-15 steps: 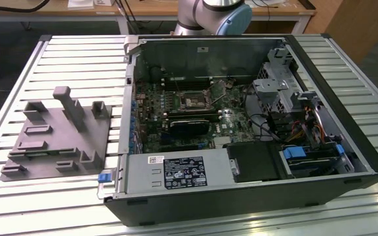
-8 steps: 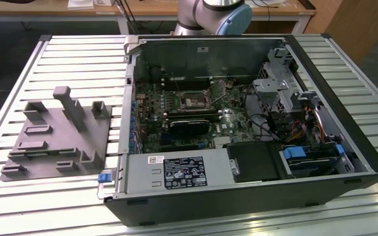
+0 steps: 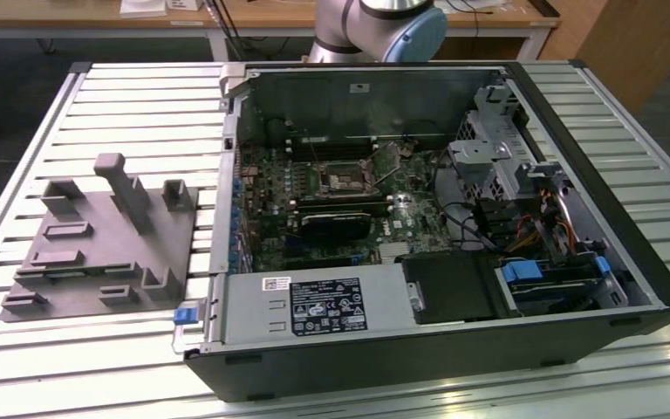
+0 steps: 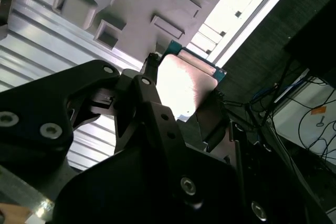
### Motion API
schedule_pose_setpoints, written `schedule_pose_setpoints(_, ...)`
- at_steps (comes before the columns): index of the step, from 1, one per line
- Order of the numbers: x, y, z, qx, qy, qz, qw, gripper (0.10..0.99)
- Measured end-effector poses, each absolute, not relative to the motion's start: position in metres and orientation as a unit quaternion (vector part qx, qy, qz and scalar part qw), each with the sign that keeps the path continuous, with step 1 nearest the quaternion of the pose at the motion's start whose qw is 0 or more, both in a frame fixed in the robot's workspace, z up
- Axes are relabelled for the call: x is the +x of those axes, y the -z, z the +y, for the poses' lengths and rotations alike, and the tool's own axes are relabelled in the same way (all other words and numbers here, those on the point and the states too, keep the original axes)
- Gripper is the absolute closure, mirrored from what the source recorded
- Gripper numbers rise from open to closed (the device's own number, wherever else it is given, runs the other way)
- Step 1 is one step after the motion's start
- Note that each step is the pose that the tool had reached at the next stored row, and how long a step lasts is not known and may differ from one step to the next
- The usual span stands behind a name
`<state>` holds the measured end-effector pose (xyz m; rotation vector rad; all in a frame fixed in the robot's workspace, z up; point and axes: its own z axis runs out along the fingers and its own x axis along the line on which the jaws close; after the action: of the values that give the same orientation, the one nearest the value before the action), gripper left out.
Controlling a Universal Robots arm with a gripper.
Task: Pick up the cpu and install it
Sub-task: 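Pick up the cpu and move it towards the insertion slot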
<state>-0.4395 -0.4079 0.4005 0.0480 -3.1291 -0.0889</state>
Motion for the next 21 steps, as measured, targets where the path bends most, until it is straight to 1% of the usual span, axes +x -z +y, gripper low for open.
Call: schedule_pose_setpoints(21, -0.402, -0.406, -0.408, 0.015, 0.029, -0.999, 0.006, 0.545)
